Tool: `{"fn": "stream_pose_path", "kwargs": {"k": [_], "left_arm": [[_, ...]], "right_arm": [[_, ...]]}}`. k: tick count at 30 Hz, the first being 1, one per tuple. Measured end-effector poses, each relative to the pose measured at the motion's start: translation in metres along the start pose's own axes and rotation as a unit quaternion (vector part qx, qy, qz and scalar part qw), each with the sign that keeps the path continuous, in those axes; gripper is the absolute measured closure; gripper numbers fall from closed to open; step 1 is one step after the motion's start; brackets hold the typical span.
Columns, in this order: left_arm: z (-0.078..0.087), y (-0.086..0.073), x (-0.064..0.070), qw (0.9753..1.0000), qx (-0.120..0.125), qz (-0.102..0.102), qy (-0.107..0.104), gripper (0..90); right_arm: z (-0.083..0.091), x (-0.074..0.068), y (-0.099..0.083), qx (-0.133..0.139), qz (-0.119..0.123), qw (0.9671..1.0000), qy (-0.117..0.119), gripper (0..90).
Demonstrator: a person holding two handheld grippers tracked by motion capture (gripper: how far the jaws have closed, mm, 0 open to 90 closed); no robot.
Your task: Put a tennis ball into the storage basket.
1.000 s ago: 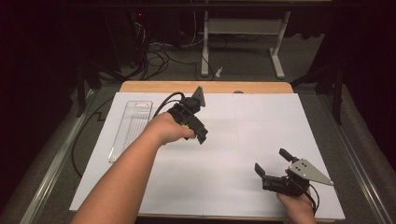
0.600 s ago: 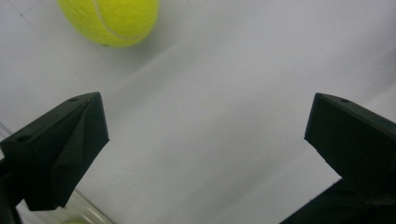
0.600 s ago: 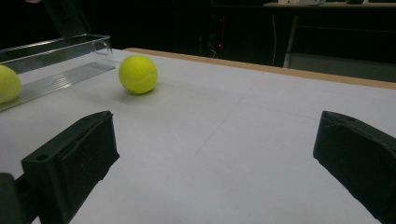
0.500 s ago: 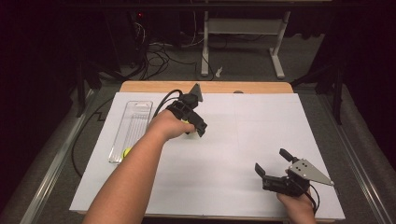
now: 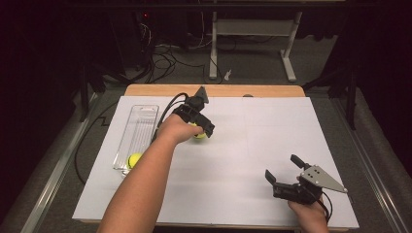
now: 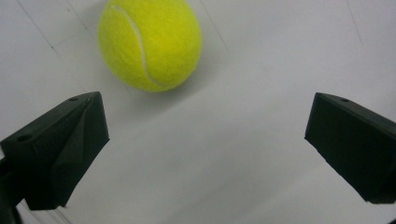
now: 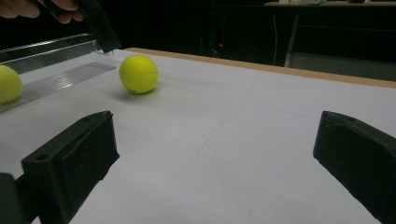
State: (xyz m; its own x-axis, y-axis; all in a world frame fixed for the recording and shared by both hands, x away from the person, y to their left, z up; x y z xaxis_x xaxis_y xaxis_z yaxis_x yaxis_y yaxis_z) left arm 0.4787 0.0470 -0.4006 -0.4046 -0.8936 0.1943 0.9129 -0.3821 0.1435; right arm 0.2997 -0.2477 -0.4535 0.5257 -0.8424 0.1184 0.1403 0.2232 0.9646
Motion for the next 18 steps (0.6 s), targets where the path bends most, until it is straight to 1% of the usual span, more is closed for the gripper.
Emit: {"fn": "stream_pose_path", "kwargs": {"k": [3,10,12,17,18], "left_arm": [[-0.006,0.002,-0.001,1.0000,0.001,-0.002,0.005,0.7],[-0.014,0.008,-0.008,0.9998,0.019,0.003,0.007,0.7],[-0.015,0.009,-0.011,0.9997,0.022,0.005,0.005,0.7],[-0.020,0.014,-0.016,0.9995,0.026,0.012,-0.010,0.7],[-0.021,0.015,-0.017,0.9995,0.026,0.013,-0.011,0.7]], "right_arm": [[0.000,0.000,0.000,0.000,0.000,1.0000,0.000,0.4],[0.001,0.000,0.000,0.000,-0.001,1.0000,0.000,0.3],[0.001,0.000,-0.001,0.000,-0.001,1.0000,0.001,0.4],[0.000,0.000,-0.001,-0.002,0.000,1.0000,0.002,0.3],[0.000,0.001,-0.002,-0.003,-0.001,1.0000,0.001,0.4]]}}
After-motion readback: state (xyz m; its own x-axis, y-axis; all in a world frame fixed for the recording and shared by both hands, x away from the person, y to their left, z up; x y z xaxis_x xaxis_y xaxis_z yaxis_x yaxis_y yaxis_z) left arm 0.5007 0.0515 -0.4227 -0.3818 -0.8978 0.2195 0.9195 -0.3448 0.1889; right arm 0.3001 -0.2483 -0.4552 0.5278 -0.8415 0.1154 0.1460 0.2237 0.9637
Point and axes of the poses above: each handheld gripper's, and its own axes: z roughly backward along the jaws, y roughly out of its top, x roughly to its right, the point moved 4 cm from there along -z, roughly forward along the jaws, and after that the axes turned 8 degrees about z, right-handed, at the moved point
